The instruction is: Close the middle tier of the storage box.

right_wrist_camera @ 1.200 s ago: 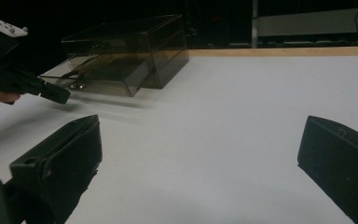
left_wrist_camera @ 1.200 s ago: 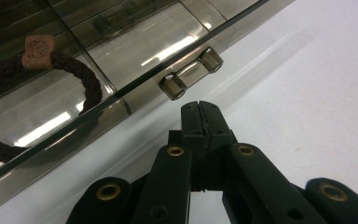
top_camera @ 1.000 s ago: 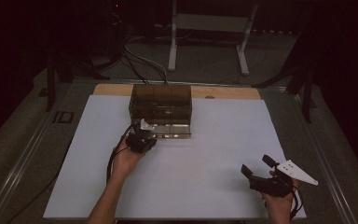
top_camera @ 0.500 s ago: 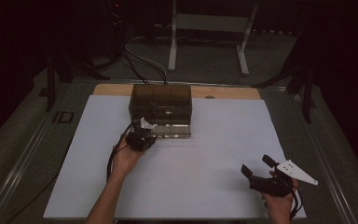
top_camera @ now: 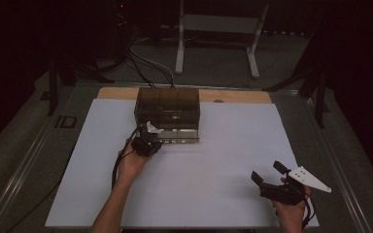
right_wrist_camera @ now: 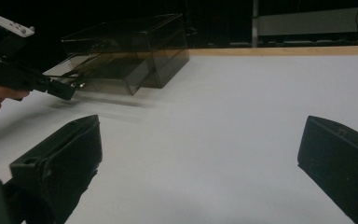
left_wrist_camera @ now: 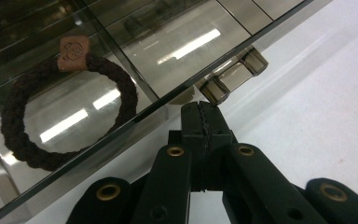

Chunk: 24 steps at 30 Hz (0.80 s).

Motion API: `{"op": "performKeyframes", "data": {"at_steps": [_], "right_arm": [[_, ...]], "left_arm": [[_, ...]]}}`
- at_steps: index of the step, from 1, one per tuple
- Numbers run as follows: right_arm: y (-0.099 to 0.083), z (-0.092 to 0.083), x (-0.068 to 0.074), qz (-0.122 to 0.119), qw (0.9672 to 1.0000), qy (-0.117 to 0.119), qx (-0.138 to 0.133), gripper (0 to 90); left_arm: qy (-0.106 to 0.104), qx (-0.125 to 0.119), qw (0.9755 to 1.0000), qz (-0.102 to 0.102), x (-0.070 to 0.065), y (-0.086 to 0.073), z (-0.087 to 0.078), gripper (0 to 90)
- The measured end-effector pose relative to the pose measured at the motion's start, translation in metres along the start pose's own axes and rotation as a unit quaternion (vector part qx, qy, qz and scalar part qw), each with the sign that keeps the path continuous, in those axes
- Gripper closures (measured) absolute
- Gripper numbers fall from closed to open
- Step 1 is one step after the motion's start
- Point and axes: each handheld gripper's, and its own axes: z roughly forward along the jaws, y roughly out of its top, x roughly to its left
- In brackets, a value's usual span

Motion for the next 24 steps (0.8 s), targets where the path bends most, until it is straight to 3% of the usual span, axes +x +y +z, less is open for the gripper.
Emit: {"op": "performKeyframes", "data": {"at_steps": [24], "right_arm": [[0.0,0.0,0.0,-0.001,1.0,0.0,-0.001,0.0]], "left_arm": [[0.018,-0.003,0.9998,-0.005,0.003,0.012,-0.001,90.0]]}}
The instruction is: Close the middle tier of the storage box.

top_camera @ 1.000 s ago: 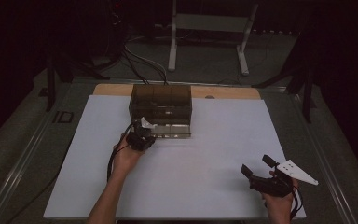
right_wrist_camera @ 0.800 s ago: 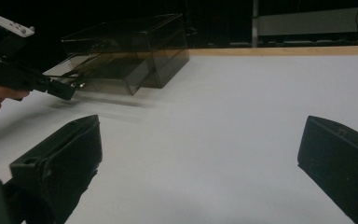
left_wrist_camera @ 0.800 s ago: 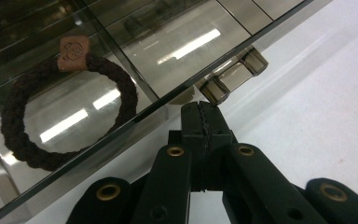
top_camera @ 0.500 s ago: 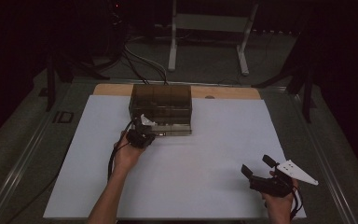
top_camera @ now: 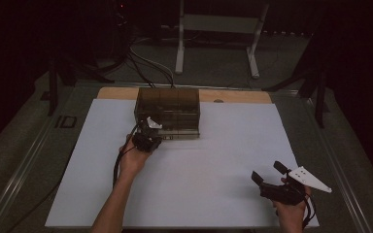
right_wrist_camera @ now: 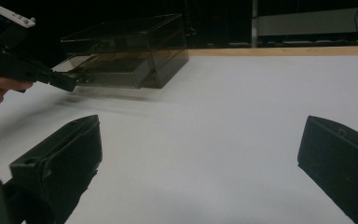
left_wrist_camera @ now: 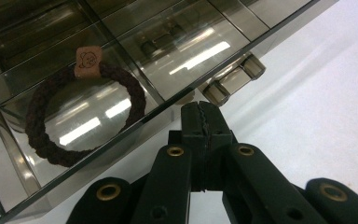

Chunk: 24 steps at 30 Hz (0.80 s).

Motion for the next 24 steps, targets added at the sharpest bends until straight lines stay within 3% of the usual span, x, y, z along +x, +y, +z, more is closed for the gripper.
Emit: {"op": "performKeyframes", "data": {"at_steps": [24], "right_arm": [[0.0,0.0002,-0.0002,0.001,1.0,0.0,0.0,0.0]], "left_arm": [[0.009,0.002,0.9999,-0.012,0.0069,0.0041,0.0008,90.0]]}}
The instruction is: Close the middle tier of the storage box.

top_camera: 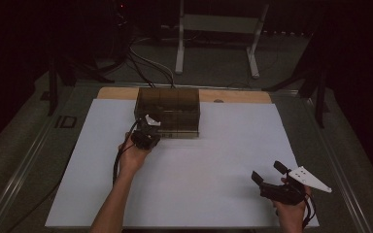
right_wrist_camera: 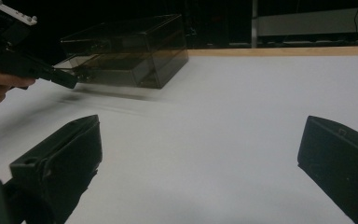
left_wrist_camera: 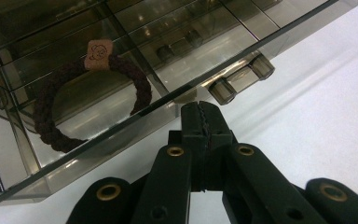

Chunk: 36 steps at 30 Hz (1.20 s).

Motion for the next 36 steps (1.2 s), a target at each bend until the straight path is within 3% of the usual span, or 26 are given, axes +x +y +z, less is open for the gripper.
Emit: {"op": "performKeyframes", "data": {"at_steps": [36], "right_arm": [[0.0001,-0.0001,-0.0002,-0.001,1.0,0.0,0.0,0.0]], "left_arm": [[0.014,-0.008,0.9995,-0.025,0.0053,0.0092,0.0071,90.0]]}}
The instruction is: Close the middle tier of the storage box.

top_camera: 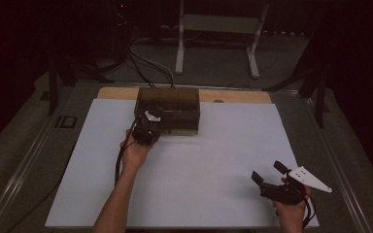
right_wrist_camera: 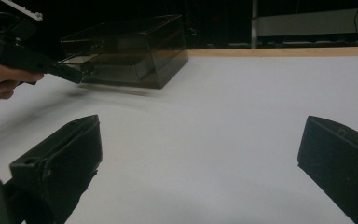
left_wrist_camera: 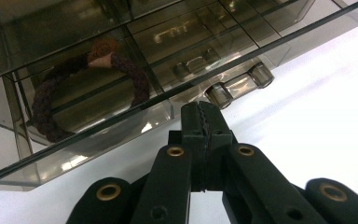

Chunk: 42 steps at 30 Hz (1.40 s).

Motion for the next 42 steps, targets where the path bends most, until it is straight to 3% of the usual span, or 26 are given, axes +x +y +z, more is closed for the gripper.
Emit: {"op": "performKeyframes", "data": {"at_steps": [42], "right_arm": [[0.0,-0.001,-0.001,0.003,1.0,0.0,-0.002,0.0]], "left_arm": [[0.014,-0.011,0.9996,-0.022,0.005,0.017,0.012,90.0]]}}
